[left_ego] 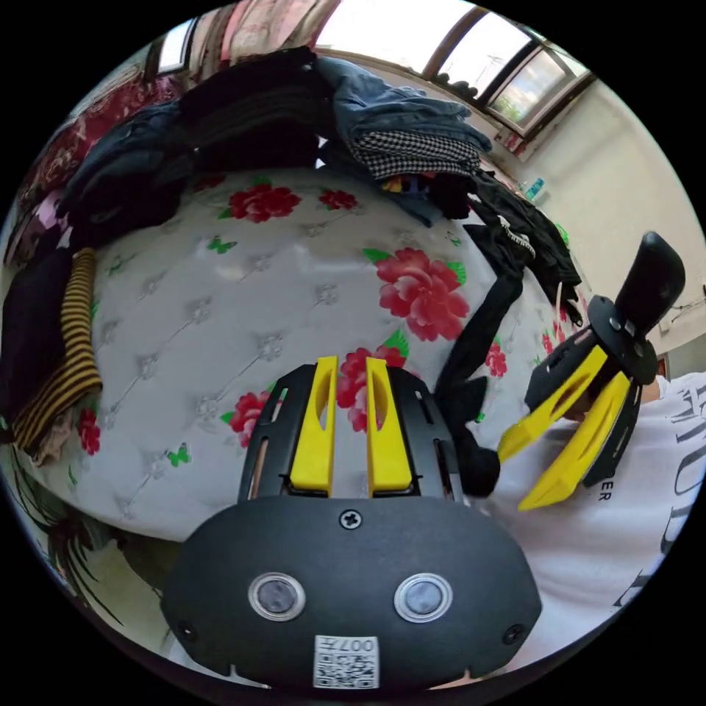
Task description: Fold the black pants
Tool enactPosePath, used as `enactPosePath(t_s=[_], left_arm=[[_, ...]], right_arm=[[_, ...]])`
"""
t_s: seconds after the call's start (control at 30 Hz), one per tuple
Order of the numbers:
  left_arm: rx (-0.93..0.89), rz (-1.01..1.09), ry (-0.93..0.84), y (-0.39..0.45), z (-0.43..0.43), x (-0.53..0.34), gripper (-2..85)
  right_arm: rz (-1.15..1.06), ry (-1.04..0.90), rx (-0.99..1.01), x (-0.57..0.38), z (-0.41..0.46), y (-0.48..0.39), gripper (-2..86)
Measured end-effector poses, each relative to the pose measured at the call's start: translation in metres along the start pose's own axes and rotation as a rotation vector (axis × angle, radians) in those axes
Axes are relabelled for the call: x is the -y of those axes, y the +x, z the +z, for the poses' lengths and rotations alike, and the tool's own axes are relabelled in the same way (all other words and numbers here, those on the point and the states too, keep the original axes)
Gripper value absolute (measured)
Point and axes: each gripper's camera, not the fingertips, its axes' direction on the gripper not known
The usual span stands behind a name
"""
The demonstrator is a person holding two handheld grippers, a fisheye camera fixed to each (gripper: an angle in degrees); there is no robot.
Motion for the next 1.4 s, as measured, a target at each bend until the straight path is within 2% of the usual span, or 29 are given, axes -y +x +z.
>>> enactPosePath(t_s=[0.1, 0.2, 0.3, 0.37, 0.4, 0.47, 0.5, 0.53, 0.57, 0.67, 0.73, 0.77, 0.8, 0.83, 0.87, 0.9, 0.97, 1.1, 1.2, 1.27, 1.4], left_arm=[[-0.003, -0.045, 0.032, -0.024, -0.016, -0.02, 6.9], [-0.038, 0.007, 0.03, -0.024, -0.014, -0.026, 8.5], [-0.135, 0.123, -0.027, 0.0, 0.008, -0.015, 10.8], [-0.165, 0.224, -0.098, 0.03, 0.037, 0.0, 11.0], [-0.152, 0.249, -0.115, 0.037, 0.046, 0.003, 10.9], [-0.013, 0.294, -0.229, 0.055, 0.087, 0.016, 7.2], [0.029, 0.295, -0.251, 0.056, 0.095, 0.018, 5.4], [0.058, 0.328, -0.193, 0.06, 0.091, 0.022, 3.2], [0.114, 0.351, -0.242, 0.061, 0.095, 0.026, 2.1], [0.174, 0.404, -0.279, 0.056, 0.093, 0.028, 1.0], [0.224, 0.35, -0.305, 0.039, 0.088, 0.028, 0.7], [0.267, 0.302, -0.315, 0.022, 0.084, 0.027, 0.6], [0.294, 0.275, -0.317, 0.012, 0.081, 0.025, 0.6], [0.338, 0.213, -0.314, -0.011, 0.073, 0.023, 0.7], [0.375, 0.131, -0.327, -0.036, 0.067, 0.02, 0.8], [0.394, 0.083, -0.331, -0.049, 0.063, 0.019, 1.0], [0.448, -0.11, -0.319, -0.098, 0.043, 0.01, 1.7], [0.399, -0.285, -0.222, -0.142, 0.009, -0.011, 3.2], [0.349, -0.351, -0.107, -0.155, -0.019, -0.029, 3.9], [0.33, -0.365, -0.007, -0.158, -0.039, -0.04, 4.5], [0.26, -0.321, 0.041, -0.156, -0.038, -0.041, 5.2]], right_arm=[[0.05, 0.03, -0.071, 0.0, -0.005, 0.005, 2.8], [0.21, 0.16, -0.218, -0.035, -0.033, 0.023, 3.8], [0.469, 0.299, -0.415, -0.101, -0.079, 0.047, 4.4], [0.682, 0.348, -0.637, -0.156, -0.117, 0.066, 4.7], [0.739, 0.348, -0.694, -0.168, -0.127, 0.071, 4.7], [0.909, 0.367, -0.854, -0.207, -0.169, 0.091, 5.0], [0.94, 0.375, -0.883, -0.214, -0.18, 0.096, 5.0], [0.993, 0.381, -0.933, -0.226, -0.199, 0.108, 5.0], [1.04, 0.37, -0.977, -0.235, -0.216, 0.121, 4.9], [1.154, 0.292, -1.001, -0.252, -0.237, 0.163, 3.0], [1.188, 0.186, -0.938, -0.258, -0.222, 0.19, 1.4], [1.156, 0.105, -0.84, -0.257, -0.196, 0.205, 0.7], [1.151, 0.129, -0.887, -0.254, -0.186, 0.199, 0.5], [1.013, 0.205, -0.891, -0.241, -0.168, 0.177, 0.2], [0.98, 0.203, -0.721, -0.232, -0.142, 0.171, 0.0], [0.937, 0.248, -0.697, -0.226, -0.13, 0.16, 0.0], [0.836, 0.249, -0.513, -0.207, -0.068, 0.121, 0.1], [0.789, 0.224, -0.373, -0.203, -0.025, 0.064, 1.1], [0.798, 0.272, -0.468, -0.221, -0.079, 0.03, 2.9], [0.833, 0.348, -0.632, -0.239, -0.139, 0.01, 4.6], [0.827, 0.363, -0.818, -0.232, -0.192, 0.017, 6.6]])
